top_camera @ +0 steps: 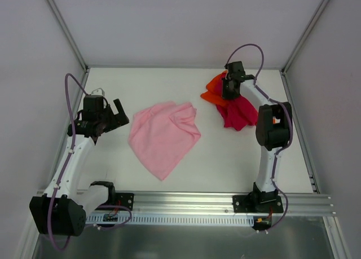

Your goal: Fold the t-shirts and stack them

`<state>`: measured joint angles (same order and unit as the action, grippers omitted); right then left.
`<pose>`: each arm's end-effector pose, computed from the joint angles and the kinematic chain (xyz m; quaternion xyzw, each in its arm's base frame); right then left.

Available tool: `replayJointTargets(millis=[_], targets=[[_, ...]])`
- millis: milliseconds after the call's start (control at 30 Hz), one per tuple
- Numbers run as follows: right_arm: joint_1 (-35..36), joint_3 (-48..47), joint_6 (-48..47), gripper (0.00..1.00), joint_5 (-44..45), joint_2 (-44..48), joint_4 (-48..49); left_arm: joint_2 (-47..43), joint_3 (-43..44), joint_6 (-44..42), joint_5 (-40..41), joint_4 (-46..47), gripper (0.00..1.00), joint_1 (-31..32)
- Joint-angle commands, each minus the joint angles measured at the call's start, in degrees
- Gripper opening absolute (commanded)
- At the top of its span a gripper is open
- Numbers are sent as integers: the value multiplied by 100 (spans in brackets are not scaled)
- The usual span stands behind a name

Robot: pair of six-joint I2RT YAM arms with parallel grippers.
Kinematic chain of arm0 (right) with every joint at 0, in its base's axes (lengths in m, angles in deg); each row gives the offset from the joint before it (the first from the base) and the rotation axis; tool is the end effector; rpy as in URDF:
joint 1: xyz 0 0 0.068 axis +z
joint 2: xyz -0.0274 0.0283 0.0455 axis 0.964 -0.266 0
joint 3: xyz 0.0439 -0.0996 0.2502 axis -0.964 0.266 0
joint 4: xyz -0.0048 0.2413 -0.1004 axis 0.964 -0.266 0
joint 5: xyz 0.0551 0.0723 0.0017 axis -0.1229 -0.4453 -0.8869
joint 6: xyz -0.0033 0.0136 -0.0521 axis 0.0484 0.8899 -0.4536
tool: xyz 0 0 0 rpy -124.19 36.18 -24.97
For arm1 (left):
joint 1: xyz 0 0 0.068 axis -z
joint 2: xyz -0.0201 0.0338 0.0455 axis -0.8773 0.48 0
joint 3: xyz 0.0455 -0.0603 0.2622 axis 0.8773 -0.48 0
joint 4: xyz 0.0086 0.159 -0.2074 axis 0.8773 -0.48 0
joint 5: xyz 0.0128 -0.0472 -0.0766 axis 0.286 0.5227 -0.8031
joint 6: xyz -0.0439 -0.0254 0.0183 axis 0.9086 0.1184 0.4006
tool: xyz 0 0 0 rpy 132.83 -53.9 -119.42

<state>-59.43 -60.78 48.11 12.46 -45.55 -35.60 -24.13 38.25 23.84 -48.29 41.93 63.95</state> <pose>0.4467 0.1200 0.2315 -0.1670 0.9181 0.0162 0.3591 0.2195 -0.0106 0.3021 -0.1592 0.8889 -0.1001 0.4178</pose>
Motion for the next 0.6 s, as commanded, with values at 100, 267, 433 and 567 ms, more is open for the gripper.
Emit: replayJointTargets(millis=[100, 267, 433, 567], targets=[[-371, -886, -17, 5, -361, -515, -188, -40, 389, 44, 256, -165, 99, 18], [-590, -1245, -53, 5, -352, -989, -328, 91, 573, 9, 291, -288, 99, 18], [-1265, -1966, 149, 6, -255, -1271, -741, 215, 705, 0, 221, -359, 99, 18], [-1671, -2433, 123, 6, -203, -1342, -1181, 215, 767, 9, 264, -359, 99, 18]])
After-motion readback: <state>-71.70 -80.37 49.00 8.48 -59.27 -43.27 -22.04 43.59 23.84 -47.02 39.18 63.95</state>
